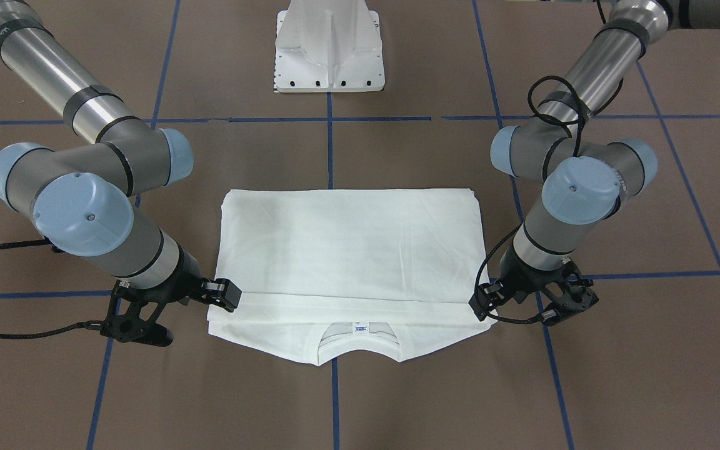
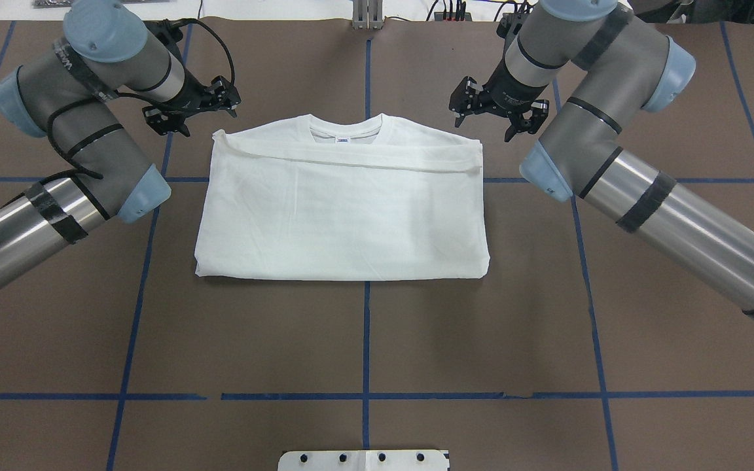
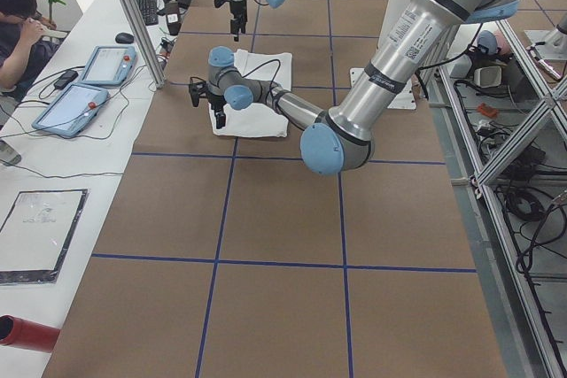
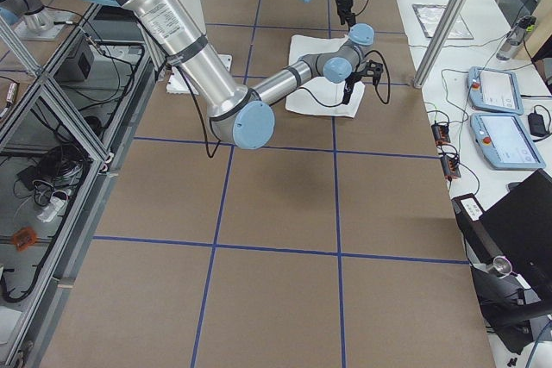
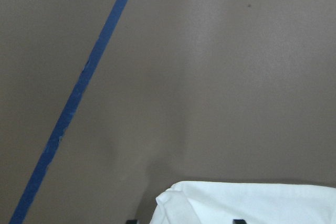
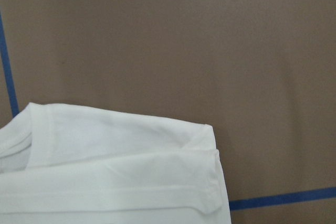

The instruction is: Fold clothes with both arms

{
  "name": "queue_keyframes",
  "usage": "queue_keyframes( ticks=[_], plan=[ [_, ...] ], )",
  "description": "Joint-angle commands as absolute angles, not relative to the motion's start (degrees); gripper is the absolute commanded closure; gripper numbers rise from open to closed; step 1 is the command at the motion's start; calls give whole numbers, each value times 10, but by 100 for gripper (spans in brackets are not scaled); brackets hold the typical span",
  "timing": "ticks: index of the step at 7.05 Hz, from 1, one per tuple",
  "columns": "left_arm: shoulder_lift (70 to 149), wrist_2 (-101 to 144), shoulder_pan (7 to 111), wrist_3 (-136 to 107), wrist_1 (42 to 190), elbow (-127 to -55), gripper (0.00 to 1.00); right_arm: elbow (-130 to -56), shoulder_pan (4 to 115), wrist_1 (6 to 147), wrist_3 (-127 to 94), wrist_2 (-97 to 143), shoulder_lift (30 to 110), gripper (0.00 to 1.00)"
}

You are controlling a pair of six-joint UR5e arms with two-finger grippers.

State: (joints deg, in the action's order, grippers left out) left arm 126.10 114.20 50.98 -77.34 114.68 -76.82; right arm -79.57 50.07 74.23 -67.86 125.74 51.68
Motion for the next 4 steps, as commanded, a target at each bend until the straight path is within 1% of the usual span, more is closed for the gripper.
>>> queue_keyframes(
  ticks=[1, 2, 3, 4],
  plan=[
    [1228, 1144, 512, -773, 1131, -833, 1, -927, 441, 748, -705, 1218, 623, 0],
    [1228, 1143, 512, -773, 1120, -845, 1, -974, 402, 748, -752, 1201, 655, 0],
    [1227, 1143, 512, -773, 1114, -857, 1, -982, 349, 749, -770, 1148, 665, 0],
    [1228, 1143, 512, -775, 1113, -860, 1, -982, 329, 750, -771, 1126, 666, 0]
  ],
)
